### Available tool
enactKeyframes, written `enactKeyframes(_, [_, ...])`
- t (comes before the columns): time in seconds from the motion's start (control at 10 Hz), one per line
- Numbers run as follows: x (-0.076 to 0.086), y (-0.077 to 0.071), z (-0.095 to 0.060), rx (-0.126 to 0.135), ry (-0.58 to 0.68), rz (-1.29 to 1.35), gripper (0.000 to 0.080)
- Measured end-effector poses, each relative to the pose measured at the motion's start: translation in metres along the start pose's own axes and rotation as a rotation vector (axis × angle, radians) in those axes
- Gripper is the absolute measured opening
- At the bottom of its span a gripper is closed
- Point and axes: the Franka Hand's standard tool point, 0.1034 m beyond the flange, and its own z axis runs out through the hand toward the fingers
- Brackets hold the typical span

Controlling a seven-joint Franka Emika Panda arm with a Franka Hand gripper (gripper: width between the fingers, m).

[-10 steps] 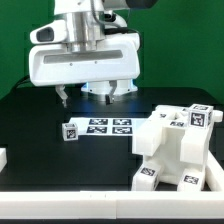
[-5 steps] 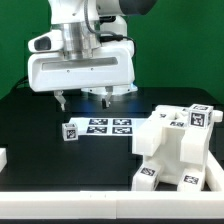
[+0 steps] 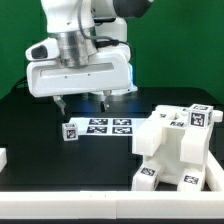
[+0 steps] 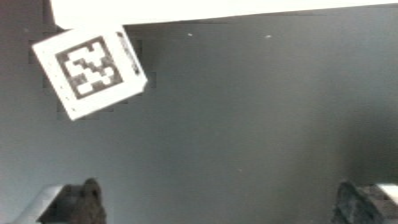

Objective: Assemble chair

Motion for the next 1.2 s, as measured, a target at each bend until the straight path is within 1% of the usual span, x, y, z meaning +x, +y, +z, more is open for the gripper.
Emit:
enactKeyframes(0.2, [0.001, -0.002, 0.000, -0.001, 0.000, -0.004, 0.0648])
enactKeyframes(0.3, [-0.001, 0.002, 0.001, -0.007, -0.006, -0.027, 0.0648])
enactKeyframes(0.4, [-0.006, 0.014, 0.007, -0.040, -0.034, -0.096, 0.0648])
enactKeyframes(0.5, [-0.009, 0.020, 0.012, -0.062, -0.046, -0.132, 0.0648])
enactKeyframes(0.6, [-0.012, 0.019, 0.019, -0.094, -0.039, -0.182, 0.0648])
enactKeyframes(0.7, [-0.010, 0.013, 0.019, -0.096, -0.039, -0.198, 0.0648])
enactKeyframes(1.2, [-0.010, 0.015, 0.019, -0.096, -0.040, -0.196, 0.0648])
